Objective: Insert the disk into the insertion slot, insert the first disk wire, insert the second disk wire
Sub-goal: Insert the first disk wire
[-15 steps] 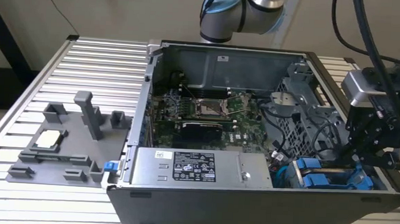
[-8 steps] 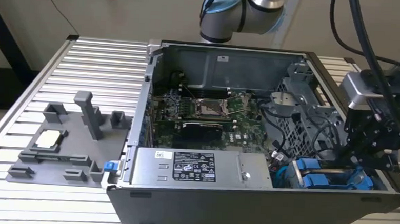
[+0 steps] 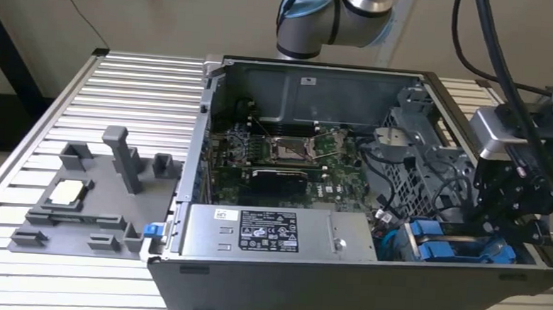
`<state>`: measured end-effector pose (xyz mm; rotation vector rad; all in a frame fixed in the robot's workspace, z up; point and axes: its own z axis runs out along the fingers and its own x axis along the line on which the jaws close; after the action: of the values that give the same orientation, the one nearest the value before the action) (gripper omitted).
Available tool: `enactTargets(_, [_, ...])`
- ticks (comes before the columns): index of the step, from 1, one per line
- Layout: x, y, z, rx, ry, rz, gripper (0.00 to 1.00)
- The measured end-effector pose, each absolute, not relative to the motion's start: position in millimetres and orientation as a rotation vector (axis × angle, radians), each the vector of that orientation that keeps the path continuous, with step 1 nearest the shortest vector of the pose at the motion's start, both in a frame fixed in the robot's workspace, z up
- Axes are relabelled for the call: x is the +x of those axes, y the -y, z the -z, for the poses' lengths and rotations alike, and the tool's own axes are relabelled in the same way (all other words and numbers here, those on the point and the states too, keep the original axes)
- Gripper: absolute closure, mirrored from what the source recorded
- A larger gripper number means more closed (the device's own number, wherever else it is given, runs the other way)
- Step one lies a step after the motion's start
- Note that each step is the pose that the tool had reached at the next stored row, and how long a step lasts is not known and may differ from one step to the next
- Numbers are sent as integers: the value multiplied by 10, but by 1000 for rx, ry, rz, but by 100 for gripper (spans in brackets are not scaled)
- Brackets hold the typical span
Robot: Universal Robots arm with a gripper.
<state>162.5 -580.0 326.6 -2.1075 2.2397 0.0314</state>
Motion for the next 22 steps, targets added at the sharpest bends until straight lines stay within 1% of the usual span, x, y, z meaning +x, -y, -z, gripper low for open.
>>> enactTargets(7, [1624,5794,-3239,-2114,-2238,-26,80])
enactTargets(8, [1624,5794,-3246,-2114,-2238,-28,75])
enactTargets(22, [1625,5788,-3490,-2111,-2234,-37,75])
